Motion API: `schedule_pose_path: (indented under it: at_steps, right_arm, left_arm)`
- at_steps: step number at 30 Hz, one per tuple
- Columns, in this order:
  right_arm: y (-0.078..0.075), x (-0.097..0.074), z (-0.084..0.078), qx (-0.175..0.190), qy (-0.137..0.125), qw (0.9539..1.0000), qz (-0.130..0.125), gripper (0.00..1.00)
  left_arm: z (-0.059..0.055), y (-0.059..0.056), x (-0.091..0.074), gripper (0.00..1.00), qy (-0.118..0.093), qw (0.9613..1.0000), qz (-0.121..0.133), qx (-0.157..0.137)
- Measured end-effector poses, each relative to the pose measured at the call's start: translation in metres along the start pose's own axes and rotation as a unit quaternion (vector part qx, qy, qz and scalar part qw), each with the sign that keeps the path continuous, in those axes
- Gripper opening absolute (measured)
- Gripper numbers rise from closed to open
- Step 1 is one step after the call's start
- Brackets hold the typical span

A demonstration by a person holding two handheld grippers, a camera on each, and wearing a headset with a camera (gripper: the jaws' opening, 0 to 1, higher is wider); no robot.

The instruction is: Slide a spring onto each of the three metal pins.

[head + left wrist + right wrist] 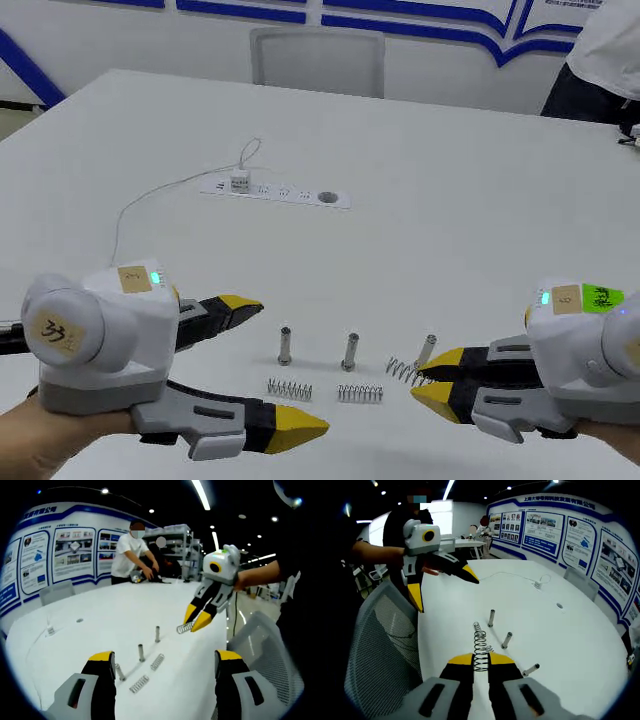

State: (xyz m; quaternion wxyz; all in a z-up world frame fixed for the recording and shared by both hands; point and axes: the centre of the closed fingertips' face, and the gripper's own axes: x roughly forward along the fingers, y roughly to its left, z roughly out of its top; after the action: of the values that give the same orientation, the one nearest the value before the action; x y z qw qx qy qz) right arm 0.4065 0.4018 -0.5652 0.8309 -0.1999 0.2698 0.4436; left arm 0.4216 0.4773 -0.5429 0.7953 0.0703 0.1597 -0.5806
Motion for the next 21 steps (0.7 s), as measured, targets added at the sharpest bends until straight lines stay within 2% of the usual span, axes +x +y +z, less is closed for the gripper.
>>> schedule_pose_path:
  at_steps: [9,11,21]
  right_arm:
    - [0.025,0.005,0.021,-0.051,0.000,0.9979,0.040,0.10]
    - [0.030,0.006,0.024,-0.061,0.002,0.9971,0.045,0.10]
    - [0.043,0.010,0.030,-0.091,0.006,0.9935,0.067,0.10]
  left_arm:
    - [0.002,-0.019,0.015,0.71,0.000,0.9991,-0.039,0.018]
    - [0.003,-0.023,0.017,0.65,-0.001,0.9986,-0.045,0.027]
    - [0.000,-0.036,0.021,0.44,0.007,0.9962,-0.077,0.040]
